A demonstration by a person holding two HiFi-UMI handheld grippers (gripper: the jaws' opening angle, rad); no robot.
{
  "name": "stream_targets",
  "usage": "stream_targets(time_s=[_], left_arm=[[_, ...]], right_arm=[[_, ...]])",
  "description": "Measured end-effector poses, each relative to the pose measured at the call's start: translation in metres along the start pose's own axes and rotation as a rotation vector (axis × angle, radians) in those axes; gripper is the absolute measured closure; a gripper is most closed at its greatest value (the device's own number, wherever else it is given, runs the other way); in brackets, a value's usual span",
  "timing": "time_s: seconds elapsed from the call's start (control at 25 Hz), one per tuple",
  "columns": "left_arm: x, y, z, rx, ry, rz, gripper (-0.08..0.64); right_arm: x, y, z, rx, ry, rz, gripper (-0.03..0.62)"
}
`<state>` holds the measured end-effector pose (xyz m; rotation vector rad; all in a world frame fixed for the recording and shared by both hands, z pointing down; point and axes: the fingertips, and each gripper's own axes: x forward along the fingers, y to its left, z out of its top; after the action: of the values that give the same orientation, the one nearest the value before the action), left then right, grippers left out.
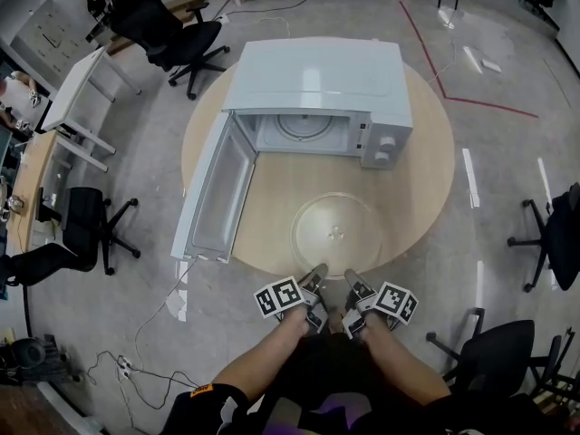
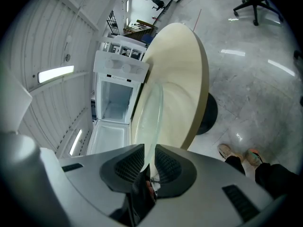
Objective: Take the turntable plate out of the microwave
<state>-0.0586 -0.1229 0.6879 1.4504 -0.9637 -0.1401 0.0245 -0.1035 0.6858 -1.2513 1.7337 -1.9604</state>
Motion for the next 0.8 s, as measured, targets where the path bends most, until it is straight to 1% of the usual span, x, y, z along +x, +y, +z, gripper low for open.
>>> stream_targets(time_s=[0.16,0.24,0.32,0.44,0.56,0.68,0.8], left_arm=[[-0.003,0.002,-0.007,0.05,0.079,-0.003,0.429],[-0.002,0.002,-0.01,0.082,0.123,-0.017,0.422],[-0.001,0.001,-0.011,0.115,0.165,-0.031,0.417],[0.0,0.0,-0.013,0.156,0.221,-0.048,0.411],[0.0,0.001,-0.013,0.19,0.257,-0.057,0.406],[0.0,0.005,-0.013,0.227,0.284,-0.045,0.4],[-0.001,0.008,-0.012,0.257,0.294,-0.041,0.397]], right_arm=[[0.002,-0.001,0.0,0.013,-0.007,0.0,0.514],[0.003,-0.001,0.003,0.014,-0.015,0.0,0.517],[0.004,-0.002,0.005,0.014,-0.021,-0.002,0.536],[0.007,-0.004,0.008,0.012,-0.026,-0.006,0.538],[0.009,-0.005,0.007,0.01,-0.025,-0.017,0.538],[0.012,-0.009,0.004,0.013,-0.018,-0.029,0.538],[0.015,-0.011,0.003,0.023,-0.016,-0.034,0.538]])
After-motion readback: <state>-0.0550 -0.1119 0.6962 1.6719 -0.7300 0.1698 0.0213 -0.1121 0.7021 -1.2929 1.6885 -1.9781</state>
